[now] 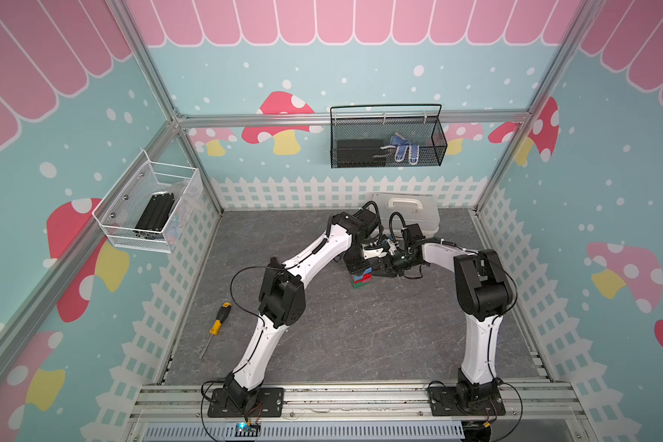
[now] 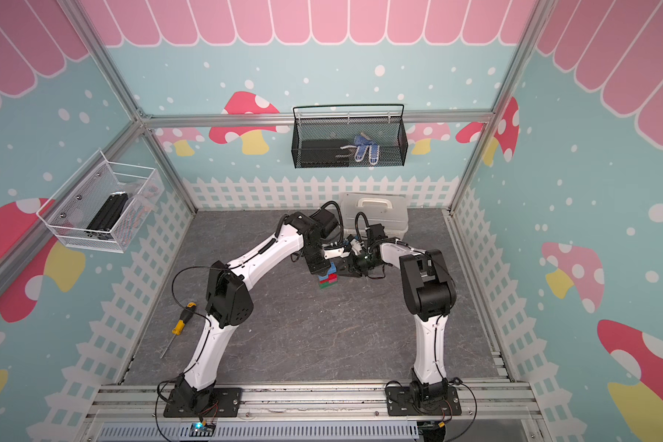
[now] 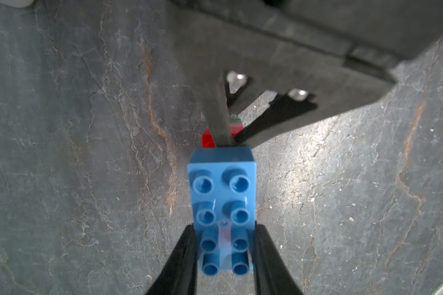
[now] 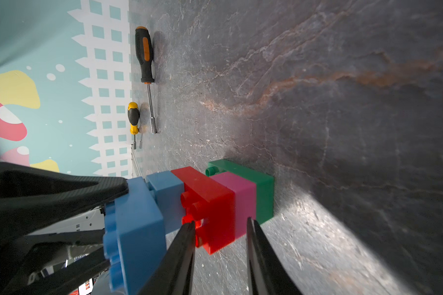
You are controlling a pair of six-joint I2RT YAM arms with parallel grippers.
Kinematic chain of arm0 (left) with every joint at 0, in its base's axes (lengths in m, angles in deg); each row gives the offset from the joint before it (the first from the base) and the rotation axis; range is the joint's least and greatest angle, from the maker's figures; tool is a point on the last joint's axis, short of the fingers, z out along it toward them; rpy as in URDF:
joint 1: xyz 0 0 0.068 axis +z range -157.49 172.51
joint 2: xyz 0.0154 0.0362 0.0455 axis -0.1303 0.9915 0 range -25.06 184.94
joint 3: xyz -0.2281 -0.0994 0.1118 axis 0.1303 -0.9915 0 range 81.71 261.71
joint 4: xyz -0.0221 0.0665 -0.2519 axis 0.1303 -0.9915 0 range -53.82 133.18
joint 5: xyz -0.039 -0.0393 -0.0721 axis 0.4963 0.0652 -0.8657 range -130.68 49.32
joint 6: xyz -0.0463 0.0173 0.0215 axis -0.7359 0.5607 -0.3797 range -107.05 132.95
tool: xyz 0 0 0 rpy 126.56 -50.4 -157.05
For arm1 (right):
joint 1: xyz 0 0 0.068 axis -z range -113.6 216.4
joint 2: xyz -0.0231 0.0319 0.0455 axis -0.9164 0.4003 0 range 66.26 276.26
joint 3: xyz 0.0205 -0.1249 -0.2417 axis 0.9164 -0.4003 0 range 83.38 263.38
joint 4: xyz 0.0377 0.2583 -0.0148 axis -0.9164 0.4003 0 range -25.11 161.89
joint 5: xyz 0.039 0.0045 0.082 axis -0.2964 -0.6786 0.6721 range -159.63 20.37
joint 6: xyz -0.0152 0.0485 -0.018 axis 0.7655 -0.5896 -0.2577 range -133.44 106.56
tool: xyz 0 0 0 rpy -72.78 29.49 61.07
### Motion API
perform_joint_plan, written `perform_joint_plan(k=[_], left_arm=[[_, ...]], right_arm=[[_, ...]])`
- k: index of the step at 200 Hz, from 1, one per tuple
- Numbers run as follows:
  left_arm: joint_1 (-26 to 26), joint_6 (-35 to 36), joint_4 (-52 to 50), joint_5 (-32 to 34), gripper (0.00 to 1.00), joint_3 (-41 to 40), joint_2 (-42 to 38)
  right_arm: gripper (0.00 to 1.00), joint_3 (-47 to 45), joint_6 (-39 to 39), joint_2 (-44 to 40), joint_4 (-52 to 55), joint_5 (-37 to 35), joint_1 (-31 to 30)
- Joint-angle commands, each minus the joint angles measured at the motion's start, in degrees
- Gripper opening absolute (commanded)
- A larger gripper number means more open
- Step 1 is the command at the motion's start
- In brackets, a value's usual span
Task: Assemble the number 5 with lego
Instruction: Assemble the lego brick with the lego brick.
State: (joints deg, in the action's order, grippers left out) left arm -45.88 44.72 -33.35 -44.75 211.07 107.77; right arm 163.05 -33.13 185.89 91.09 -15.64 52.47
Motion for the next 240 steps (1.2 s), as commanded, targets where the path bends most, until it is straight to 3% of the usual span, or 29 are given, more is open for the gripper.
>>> perform_joint_plan(k=[1, 240], left_arm=[[-0.5, 1.8, -1.3, -0.3, 0.0, 0.4, 2.5], [-1.3, -0.9, -1.3, 0.1, 0.0, -3.9, 4.6]], right_arm=[[0.35, 0.7, 2.0, 2.2, 2.2, -1.4, -0.4], [0.37, 0.6, 2.6, 5.6, 1.9, -1.8, -0.5]])
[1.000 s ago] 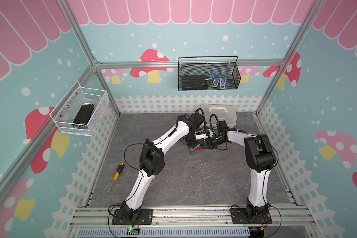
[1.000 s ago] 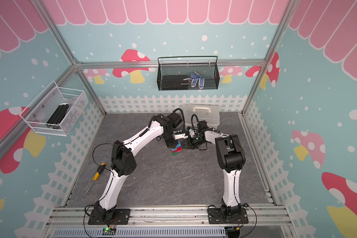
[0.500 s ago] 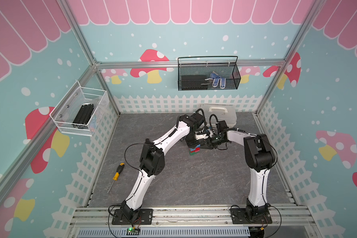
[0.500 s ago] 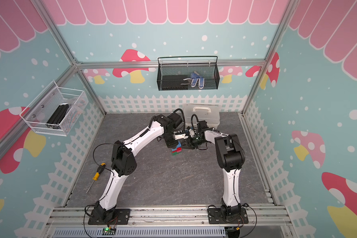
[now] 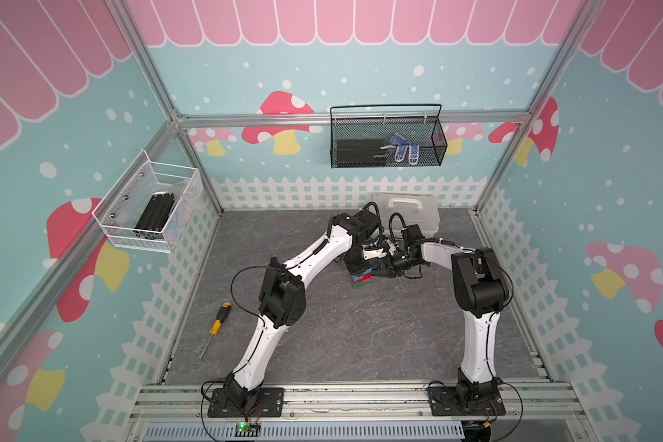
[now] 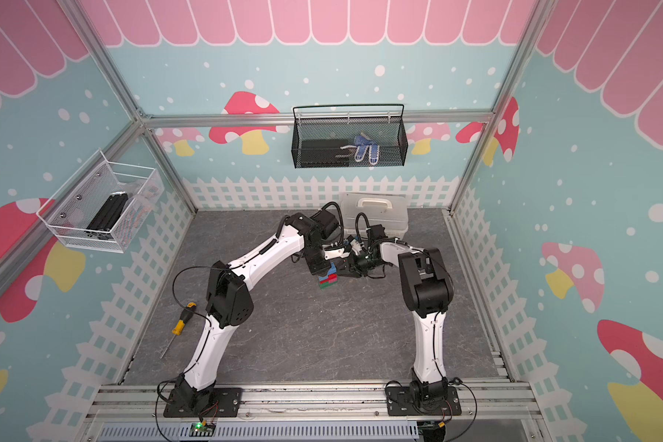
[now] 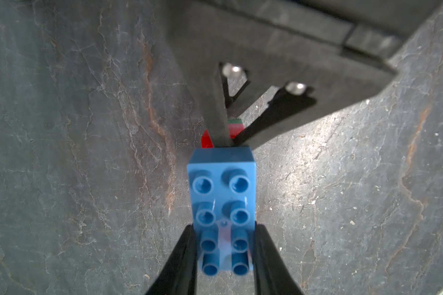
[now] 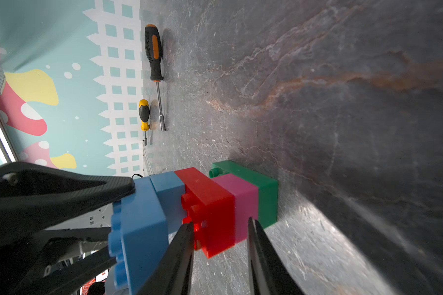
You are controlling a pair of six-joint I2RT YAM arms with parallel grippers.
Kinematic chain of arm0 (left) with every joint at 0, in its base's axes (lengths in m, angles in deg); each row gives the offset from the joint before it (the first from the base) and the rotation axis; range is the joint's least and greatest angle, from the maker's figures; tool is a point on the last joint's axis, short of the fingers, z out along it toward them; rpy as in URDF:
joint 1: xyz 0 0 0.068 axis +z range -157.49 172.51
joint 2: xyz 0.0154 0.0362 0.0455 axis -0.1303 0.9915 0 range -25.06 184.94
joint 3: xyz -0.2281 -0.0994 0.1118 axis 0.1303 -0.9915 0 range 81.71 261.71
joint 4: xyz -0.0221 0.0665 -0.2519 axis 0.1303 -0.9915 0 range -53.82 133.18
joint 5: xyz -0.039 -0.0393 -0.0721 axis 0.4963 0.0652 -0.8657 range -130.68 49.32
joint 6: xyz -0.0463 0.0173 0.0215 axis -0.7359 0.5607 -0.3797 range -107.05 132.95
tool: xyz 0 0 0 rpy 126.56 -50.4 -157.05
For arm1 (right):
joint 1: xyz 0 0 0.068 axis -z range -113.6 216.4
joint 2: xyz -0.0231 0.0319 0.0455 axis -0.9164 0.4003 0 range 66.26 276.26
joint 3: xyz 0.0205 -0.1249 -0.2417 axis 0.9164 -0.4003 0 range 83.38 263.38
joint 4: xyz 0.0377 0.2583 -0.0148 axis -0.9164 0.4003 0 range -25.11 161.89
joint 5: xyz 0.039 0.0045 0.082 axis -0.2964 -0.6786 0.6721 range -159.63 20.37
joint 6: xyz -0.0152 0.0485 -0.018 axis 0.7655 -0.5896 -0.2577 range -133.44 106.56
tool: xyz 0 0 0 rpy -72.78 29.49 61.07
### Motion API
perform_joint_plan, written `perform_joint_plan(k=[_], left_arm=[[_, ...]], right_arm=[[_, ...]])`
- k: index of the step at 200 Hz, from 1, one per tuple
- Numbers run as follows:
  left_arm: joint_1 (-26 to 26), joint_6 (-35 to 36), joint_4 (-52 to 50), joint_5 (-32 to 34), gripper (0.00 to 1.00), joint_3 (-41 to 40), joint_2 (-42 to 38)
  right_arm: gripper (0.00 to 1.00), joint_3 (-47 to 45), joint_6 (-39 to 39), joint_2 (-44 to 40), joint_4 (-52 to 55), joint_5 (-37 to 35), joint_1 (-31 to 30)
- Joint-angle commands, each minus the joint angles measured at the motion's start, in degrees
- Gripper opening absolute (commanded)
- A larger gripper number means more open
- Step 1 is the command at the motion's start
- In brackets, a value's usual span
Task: Assemble the number 5 with lego
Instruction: Assemble the lego brick with the lego brick.
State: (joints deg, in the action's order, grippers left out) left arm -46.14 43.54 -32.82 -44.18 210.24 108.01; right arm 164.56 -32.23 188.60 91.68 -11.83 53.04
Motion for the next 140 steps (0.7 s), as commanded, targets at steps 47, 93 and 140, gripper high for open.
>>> perform_joint_plan(k=[47, 93, 140], left_arm=[[-1.1, -0.5, -2.0, 0.0, 0.0, -0.3, 3.6], [-1.1, -0.6, -2.4, 0.6, 0.0, 0.0, 3.8], [-1.1, -1.3, -2.6, 1.1, 0.0, 0.2, 3.7]], right_arm=[[0.45, -1.0, 0.6, 0.4, 1.2, -6.5, -1.0], [0.47, -1.1, 0.2, -1.4, 1.5, -6.8, -0.8], [0.46, -1.1, 0.3, -1.1, 2.0, -7.7, -0.5]])
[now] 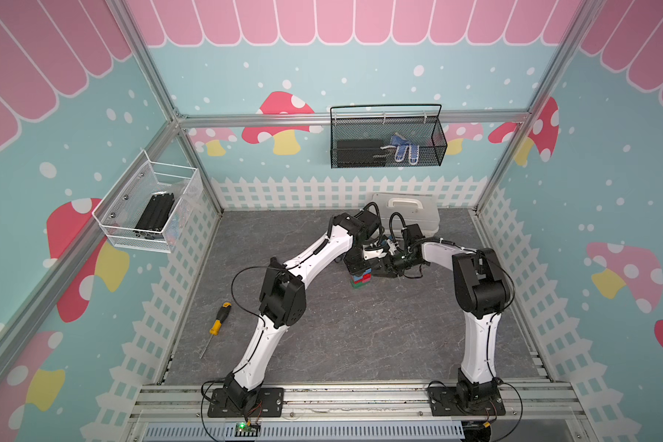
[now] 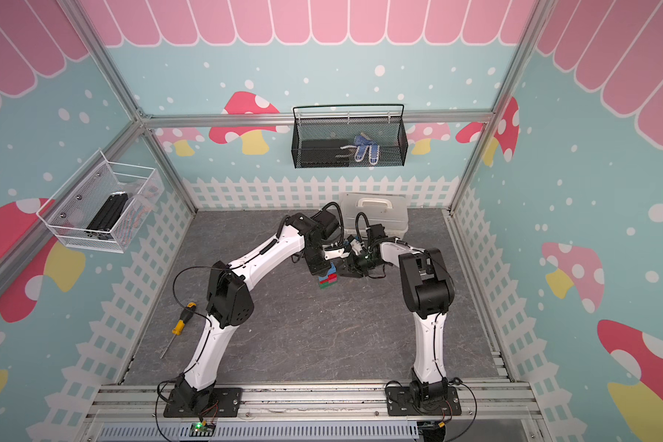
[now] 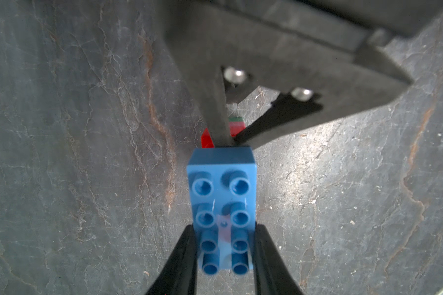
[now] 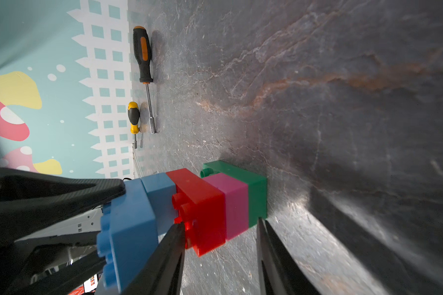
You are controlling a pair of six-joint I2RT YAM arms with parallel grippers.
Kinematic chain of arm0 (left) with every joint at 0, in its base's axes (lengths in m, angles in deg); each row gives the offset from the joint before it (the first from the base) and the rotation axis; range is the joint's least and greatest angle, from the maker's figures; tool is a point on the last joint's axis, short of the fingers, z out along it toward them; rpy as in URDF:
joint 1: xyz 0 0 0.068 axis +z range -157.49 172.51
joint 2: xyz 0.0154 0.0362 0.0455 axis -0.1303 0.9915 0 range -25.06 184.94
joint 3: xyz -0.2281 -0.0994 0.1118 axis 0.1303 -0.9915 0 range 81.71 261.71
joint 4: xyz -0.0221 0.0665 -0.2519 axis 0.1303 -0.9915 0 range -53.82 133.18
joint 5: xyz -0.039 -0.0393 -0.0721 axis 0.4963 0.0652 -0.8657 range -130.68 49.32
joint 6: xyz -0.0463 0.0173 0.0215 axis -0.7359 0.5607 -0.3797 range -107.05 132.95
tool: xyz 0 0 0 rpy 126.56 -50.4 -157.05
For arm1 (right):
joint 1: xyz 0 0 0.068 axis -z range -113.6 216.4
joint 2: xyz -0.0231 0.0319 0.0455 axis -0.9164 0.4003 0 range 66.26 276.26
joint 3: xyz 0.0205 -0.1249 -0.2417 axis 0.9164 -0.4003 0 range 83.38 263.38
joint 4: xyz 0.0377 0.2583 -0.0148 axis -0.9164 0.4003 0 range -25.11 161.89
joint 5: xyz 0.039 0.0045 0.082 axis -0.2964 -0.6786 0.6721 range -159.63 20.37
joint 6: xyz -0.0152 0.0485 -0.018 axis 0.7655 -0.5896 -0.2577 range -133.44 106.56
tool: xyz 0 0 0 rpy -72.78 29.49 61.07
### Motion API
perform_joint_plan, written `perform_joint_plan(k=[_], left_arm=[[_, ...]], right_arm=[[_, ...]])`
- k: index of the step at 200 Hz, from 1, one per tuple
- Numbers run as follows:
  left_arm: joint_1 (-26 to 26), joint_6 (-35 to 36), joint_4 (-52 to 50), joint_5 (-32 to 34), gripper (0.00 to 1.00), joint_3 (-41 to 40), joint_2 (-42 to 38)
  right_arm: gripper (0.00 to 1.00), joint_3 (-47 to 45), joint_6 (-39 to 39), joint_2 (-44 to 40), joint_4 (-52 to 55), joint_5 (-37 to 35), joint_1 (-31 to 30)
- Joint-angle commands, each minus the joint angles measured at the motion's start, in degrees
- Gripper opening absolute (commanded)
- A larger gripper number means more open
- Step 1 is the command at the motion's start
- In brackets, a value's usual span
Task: Assemble the number 5 with lego
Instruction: Assemble the lego brick with the lego brick.
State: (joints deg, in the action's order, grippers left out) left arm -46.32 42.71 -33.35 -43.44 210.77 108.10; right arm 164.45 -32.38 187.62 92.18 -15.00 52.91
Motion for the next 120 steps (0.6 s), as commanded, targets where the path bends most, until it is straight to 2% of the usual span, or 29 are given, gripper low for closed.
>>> perform_joint_plan(k=[1, 8, 22, 41, 120], left_arm=[[-1.0, -0.5, -2.0, 0.4, 0.0, -0.3, 3.6], [-1.0, -0.5, -2.1, 0.4, 0.01, -0.1, 3.5], [-1.0, -0.6, -2.1, 0.5, 0.14, 0.3, 3.4], [-1.0, -1.0, -2.2, 0.5, 0.23, 0.9, 3.4], [-1.2, -1.2, -3.1, 1.0, 0.34, 3.3, 3.7]], right_arm=[[0.46, -1.1, 0.4, -0.1, 1.5, -4.5, -0.4], [0.46, -1.2, 0.6, 0.2, 1.5, -4.5, -0.4], [0.46, -1.4, 0.6, 0.8, 1.5, -5.2, -0.4], [0.46, -2.2, 0.6, 0.9, 0.9, -5.1, -0.4], [0.45, -4.1, 0.0, 1.8, -0.3, -6.0, -0.4]])
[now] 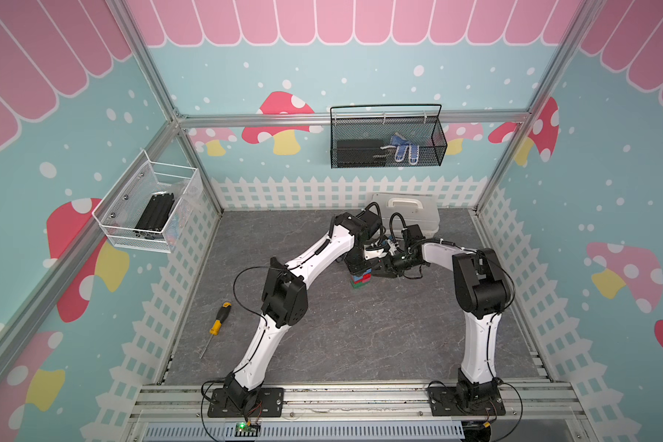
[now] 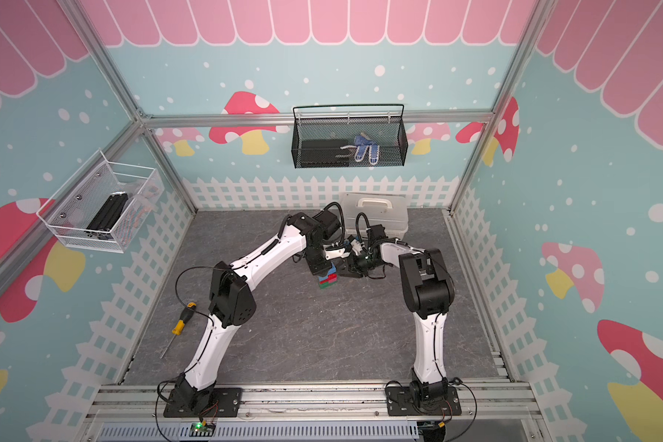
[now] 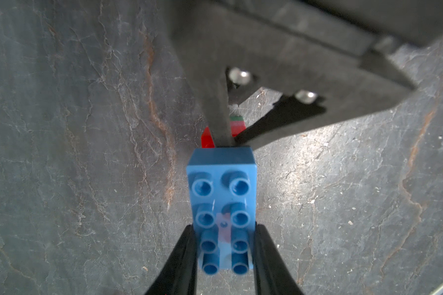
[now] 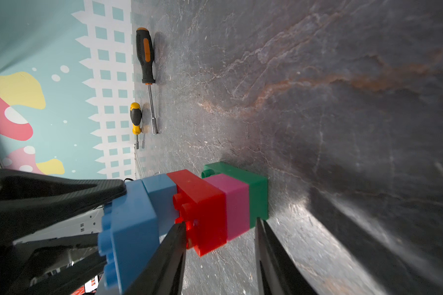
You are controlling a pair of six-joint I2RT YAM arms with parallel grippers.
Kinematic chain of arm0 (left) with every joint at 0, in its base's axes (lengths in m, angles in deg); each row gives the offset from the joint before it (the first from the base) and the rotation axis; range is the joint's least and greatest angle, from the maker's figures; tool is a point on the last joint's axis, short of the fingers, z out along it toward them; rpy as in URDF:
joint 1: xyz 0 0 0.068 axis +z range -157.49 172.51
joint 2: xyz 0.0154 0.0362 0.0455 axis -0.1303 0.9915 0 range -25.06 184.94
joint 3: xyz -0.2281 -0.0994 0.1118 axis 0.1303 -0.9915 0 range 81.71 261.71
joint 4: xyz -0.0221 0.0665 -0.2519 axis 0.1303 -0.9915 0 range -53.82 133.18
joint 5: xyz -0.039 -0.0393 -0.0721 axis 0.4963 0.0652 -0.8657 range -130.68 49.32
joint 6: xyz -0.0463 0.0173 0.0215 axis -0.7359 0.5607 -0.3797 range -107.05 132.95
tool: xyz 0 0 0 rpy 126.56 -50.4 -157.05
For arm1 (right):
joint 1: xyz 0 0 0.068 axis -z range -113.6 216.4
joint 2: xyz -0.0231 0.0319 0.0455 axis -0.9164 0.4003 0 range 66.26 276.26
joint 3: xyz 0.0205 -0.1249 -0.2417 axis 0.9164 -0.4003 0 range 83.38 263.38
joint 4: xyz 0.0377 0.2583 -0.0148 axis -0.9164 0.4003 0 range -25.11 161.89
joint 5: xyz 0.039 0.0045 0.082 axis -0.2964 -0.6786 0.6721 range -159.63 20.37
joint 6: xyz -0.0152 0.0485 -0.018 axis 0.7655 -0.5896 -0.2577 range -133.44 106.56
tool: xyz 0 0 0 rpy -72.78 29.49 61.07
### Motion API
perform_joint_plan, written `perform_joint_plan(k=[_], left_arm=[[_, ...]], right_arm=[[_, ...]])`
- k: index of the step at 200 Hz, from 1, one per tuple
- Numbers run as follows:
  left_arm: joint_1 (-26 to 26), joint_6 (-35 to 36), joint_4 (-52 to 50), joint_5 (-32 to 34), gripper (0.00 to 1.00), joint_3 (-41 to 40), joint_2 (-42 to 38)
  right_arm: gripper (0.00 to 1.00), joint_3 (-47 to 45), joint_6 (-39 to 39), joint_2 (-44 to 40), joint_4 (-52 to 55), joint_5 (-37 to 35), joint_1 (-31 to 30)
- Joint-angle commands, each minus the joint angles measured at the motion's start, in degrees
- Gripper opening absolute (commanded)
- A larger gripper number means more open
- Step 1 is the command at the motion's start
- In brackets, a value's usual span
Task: Assemble the number 5 with lego
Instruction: Assemble the lego brick with the lego brick.
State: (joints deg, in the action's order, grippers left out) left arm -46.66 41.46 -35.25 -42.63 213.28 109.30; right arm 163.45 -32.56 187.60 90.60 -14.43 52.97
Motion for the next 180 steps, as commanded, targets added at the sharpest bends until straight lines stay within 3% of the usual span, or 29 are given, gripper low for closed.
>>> perform_joint_plan(k=[1, 52, 180], left_arm=[[-0.8, 0.1, -1.3, 0.3, 0.34, 0.8, 2.5], [-0.9, -0.1, -1.7, 0.4, 0.34, 0.7, 2.7], [-0.9, -0.6, -1.9, 1.2, 0.41, 1.6, 2.8]], right_arm=[[0.45, -3.2, 0.1, 1.8, 1.1, -6.5, -0.4], [0.48, -6.1, -2.5, 1.2, -5.4, 0.6, 0.6], [0.5, -7.1, -2.9, 0.6, -6.9, 3.5, 2.5]])
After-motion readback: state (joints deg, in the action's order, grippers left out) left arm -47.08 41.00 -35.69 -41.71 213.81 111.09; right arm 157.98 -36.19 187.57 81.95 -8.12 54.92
